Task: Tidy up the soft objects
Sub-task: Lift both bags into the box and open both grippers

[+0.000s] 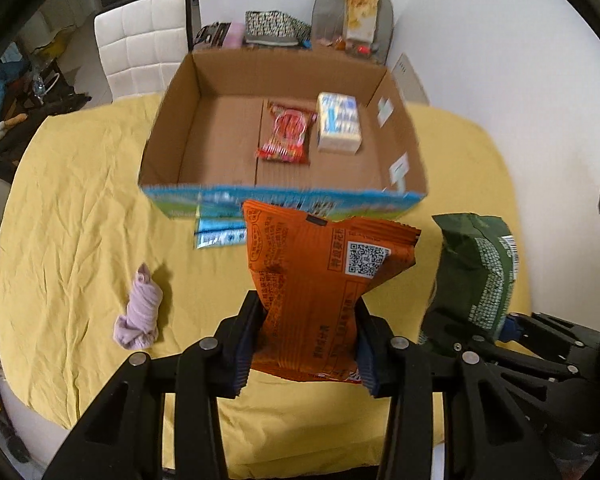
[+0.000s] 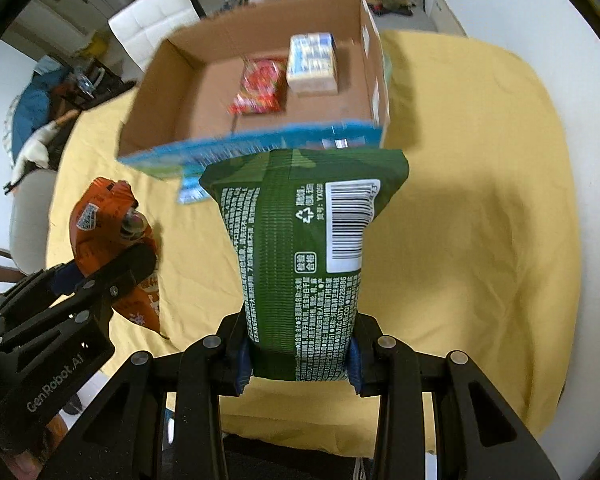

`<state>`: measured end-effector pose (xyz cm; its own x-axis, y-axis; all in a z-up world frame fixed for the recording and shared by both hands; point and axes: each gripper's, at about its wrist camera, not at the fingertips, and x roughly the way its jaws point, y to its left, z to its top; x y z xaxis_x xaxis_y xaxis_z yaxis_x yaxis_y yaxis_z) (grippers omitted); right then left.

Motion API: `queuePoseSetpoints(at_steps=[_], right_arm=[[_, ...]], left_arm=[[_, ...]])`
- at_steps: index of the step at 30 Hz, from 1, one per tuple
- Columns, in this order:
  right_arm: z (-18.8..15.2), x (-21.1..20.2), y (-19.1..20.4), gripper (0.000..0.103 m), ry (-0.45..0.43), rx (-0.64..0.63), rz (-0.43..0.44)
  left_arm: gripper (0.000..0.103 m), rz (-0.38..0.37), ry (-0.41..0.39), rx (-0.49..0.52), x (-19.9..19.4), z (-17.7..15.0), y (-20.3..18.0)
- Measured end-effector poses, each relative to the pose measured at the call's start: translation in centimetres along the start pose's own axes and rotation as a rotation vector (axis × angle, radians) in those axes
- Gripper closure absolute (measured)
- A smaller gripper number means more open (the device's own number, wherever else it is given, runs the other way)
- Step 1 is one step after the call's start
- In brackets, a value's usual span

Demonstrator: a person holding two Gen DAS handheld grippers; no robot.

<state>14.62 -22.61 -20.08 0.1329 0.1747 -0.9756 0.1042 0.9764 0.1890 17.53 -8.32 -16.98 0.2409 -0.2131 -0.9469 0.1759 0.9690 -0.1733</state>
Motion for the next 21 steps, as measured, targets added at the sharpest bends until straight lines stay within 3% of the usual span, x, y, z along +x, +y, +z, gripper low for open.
queuePoseSetpoints(at_steps=[10,21], right_arm=[[5.8,-3.6,0.5,0.065,-0.078,0.016,0.045],[14.6,1.2,0.7,0.065,-0.041,0.014,-0.044]], left_arm=[[0.064,-0.006,-0.03,-0.013,0.2,7.1,1.4],[0.064,0.041,0.092,-0.073,7.2,15.5,6.1]])
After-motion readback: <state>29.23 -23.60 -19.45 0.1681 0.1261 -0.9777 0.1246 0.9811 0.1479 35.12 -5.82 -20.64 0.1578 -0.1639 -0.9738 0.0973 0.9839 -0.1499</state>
